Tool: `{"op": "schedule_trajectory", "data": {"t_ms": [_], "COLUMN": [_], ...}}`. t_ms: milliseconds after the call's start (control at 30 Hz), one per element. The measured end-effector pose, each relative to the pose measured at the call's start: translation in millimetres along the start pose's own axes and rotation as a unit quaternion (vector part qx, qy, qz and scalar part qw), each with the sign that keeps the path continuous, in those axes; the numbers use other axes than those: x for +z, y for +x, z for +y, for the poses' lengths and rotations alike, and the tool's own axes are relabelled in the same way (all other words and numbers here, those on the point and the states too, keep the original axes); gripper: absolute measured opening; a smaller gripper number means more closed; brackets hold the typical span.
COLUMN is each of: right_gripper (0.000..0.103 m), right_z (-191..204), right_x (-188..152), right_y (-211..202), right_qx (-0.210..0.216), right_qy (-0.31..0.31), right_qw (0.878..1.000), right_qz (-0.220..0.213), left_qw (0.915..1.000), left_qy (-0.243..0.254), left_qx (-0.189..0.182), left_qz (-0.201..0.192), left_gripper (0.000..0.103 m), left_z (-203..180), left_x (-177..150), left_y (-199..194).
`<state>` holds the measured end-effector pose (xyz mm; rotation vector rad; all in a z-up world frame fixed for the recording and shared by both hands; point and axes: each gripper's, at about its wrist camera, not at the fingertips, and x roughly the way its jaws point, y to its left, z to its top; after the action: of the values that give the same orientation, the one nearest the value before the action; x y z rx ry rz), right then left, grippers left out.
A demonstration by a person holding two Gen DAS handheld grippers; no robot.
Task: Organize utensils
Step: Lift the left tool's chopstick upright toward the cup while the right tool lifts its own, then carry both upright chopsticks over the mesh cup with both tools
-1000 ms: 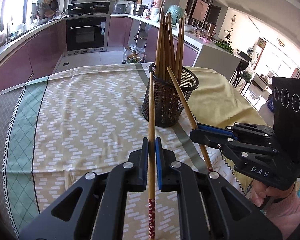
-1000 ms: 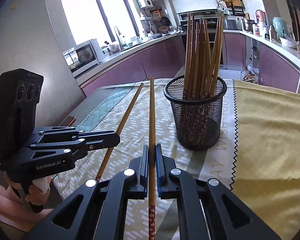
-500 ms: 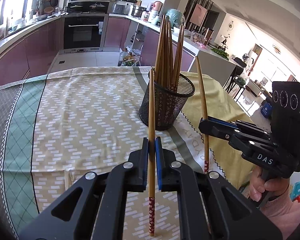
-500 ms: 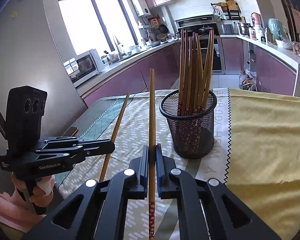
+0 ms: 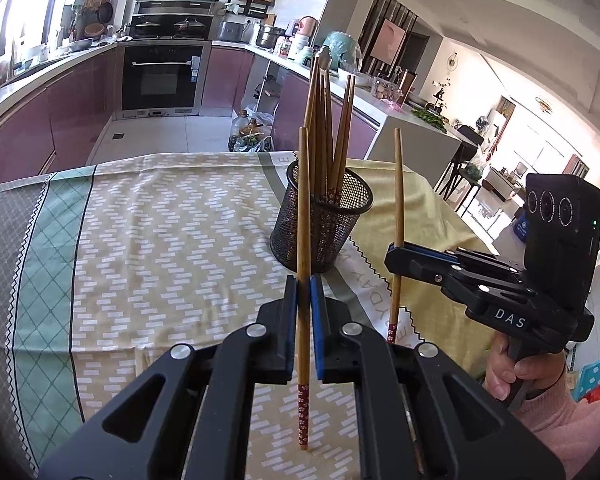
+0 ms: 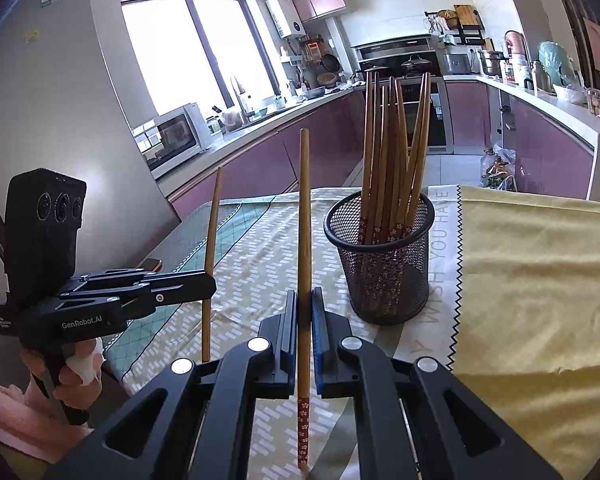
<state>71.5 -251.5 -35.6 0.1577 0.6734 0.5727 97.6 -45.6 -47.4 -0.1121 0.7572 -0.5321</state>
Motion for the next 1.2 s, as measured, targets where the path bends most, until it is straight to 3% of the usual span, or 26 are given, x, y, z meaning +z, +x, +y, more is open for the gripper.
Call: {"op": "schedule_trajectory", "data": {"t_ms": [333,700,1200], "right_gripper": [0.006,0.006,0.006], "right_z": [25.1,38.3,33.4], "right_x": [-6.1,-9.3,-8.2], "right_y": [21.3,12.1,8.9], "right_qx": [0.006,0.014,0.007], "right_qy": [-0.061,-0.094,-0.081], "right_qw": [0.997,0.995,0.996], "right_qz": [0.041,0.028,0.021], "left_qw": [0.9996,0.9983,0.9984], "left_qy": [0.025,0.047,0.044], "left_qx": [-0.011,-0.022,-0.015], "left_qz": [0.005,0.025,0.031], "left_gripper": [0.007,0.007,0.007], "left_z": [-13.5,-21.4,-21.6], "left_x": [-3.5,-8.5,-9.3], "left_y": [-1.7,6.7,12.5]}}
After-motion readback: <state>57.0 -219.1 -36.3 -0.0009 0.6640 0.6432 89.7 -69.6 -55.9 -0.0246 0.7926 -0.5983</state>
